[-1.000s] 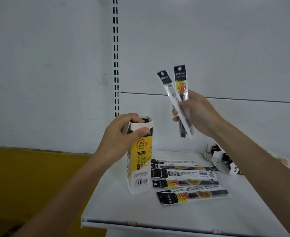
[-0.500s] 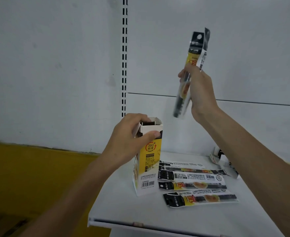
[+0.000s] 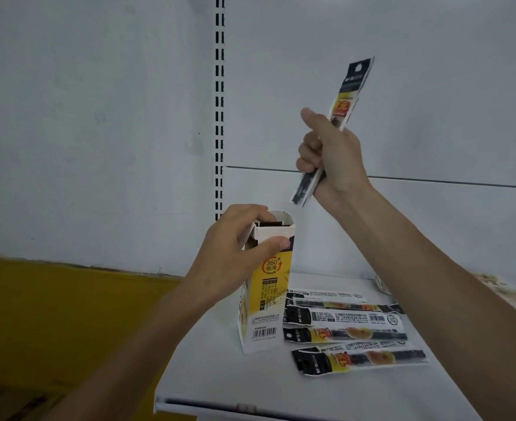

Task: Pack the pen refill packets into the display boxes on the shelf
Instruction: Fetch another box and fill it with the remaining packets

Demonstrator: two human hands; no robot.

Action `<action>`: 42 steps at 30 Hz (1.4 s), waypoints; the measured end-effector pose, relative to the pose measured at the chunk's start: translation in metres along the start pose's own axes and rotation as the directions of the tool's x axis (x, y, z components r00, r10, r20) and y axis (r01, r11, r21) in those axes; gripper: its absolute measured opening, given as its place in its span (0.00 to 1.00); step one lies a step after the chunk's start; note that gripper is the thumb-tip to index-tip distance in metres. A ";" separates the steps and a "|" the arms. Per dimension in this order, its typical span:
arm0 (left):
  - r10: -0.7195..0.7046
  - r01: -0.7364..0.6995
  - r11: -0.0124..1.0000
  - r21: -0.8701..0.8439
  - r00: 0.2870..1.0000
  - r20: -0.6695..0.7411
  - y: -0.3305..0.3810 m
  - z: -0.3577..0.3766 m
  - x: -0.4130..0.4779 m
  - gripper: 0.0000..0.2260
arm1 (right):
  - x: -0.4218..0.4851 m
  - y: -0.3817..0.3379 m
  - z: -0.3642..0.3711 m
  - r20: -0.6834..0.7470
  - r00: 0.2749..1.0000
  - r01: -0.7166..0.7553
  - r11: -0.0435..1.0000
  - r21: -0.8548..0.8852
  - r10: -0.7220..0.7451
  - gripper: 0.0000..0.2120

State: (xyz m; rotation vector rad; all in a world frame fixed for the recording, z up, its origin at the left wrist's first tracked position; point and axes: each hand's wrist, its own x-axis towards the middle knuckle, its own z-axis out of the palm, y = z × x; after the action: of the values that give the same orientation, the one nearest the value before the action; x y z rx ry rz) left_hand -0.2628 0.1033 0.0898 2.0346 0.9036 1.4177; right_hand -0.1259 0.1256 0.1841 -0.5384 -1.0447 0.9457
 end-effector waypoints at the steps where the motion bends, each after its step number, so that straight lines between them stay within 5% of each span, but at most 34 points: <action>1: 0.003 -0.003 1.000 0.003 1.000 0.002 0.000 0.000 0.000 0.08 | 0.000 0.004 0.003 0.014 1.000 -0.018 0.999 0.034 0.017 0.11; 4: 0.019 -0.019 1.000 0.016 1.000 0.013 -0.001 -0.002 0.001 0.07 | -0.004 0.018 0.005 0.146 0.988 -0.052 0.999 -0.004 0.052 0.10; 6: 0.020 -0.020 0.999 0.033 1.000 0.014 -0.003 -0.003 0.001 0.07 | -0.007 0.029 -0.001 0.285 0.957 0.021 0.972 -0.233 0.048 0.12; 11: -0.027 0.027 0.999 -0.025 1.000 -0.009 -0.009 -0.006 0.003 0.09 | -0.013 0.036 -0.020 0.495 0.844 0.203 0.733 -0.650 0.205 0.11; 13: -0.022 0.022 0.999 -0.027 1.000 -0.012 -0.010 -0.005 0.004 0.08 | -0.015 0.034 -0.024 0.509 0.818 0.190 0.710 -0.678 0.267 0.03; 14: -0.016 0.016 1.000 -0.023 1.000 -0.009 -0.010 -0.005 0.004 0.08 | -0.015 0.034 -0.027 0.501 0.825 0.167 0.732 -0.660 0.263 0.08; 16: -0.015 0.014 1.000 -0.025 1.000 -0.008 -0.009 -0.004 0.003 0.11 | -0.012 0.032 -0.032 0.477 0.860 0.153 0.801 -0.578 0.180 0.14; 19: -0.039 0.038 0.998 -0.058 0.999 -0.014 -0.007 -0.003 0.003 0.16 | -0.013 0.026 -0.035 0.429 0.903 0.242 0.797 -0.553 0.024 0.06; 23: -0.038 0.038 0.997 -0.070 0.999 0.002 -0.007 -0.002 0.002 0.19 | -0.021 0.026 -0.038 0.497 0.857 0.290 0.674 -0.680 0.133 0.06; 27: -0.020 0.020 1.000 0.005 1.000 -0.011 -0.011 -0.004 0.004 0.15 | -0.022 0.026 -0.055 0.355 0.931 0.183 0.736 -0.652 0.083 0.08; 29: -0.008 0.009 1.000 0.027 1.000 -0.031 -0.012 -0.004 0.005 0.14 | -0.019 0.031 -0.070 0.331 0.931 0.164 0.636 -0.754 0.152 0.06; 34: 0.023 -0.020 0.998 0.067 0.998 -0.054 -0.010 -0.002 0.006 0.12 | -0.022 0.056 -0.121 0.171 0.710 0.225 0.011 -0.974 0.684 0.19; 38: 0.041 -0.032 0.994 0.108 0.996 -0.078 -0.012 0.000 0.005 0.13 | -0.029 0.071 -0.152 0.071 0.687 0.171 -0.065 -0.983 0.724 0.21; 42: 0.041 -0.034 0.996 0.087 0.997 -0.073 -0.011 0.002 0.006 0.11 | -0.032 0.073 -0.161 0.060 0.737 0.082 -0.001 -0.997 0.673 0.14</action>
State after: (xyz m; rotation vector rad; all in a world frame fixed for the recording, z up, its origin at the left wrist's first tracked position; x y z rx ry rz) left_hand -0.2624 0.1150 0.0852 2.0833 0.9776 1.5080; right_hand -0.0153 0.1440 0.0434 -1.8980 -2.2303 0.5864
